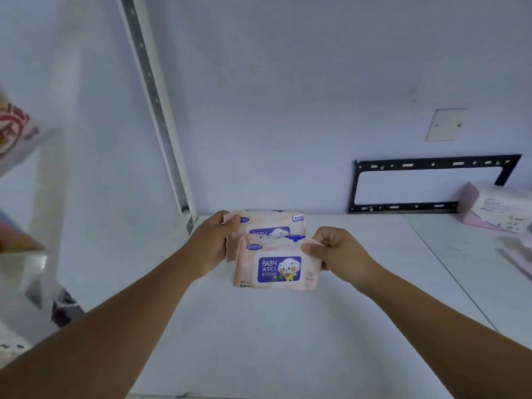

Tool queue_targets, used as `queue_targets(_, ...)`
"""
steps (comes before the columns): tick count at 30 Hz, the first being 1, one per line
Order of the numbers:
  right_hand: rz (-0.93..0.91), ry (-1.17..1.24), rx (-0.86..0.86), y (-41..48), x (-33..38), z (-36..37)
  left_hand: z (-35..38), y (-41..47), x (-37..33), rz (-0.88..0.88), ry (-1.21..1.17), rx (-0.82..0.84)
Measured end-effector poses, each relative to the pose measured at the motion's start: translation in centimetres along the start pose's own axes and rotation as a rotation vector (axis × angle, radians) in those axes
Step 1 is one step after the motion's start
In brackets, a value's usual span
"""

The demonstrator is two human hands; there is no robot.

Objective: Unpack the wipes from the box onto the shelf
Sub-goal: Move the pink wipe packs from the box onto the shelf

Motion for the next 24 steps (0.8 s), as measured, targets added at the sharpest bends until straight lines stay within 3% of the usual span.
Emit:
queue_targets(13,0.049,-0.066,0.079,14.0,-3.6,3.6,-5.5,11.3,1.5,-0.045,0.068,-0.164)
queue_targets(24,0.057,-0.059,0.044,20.9,-5.2,9.4,-11.6,18.6,2.9,-0.109,0.087,-0.179)
Point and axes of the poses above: each hand's wrist, its own y-axis towards the middle knuckle, its own z-axis out of the palm, x = y × z, the point moved 6 cm from there along y, towards the middle knuckle, and after that the axes turned 3 degrees about -y, right-handed, at the moved point
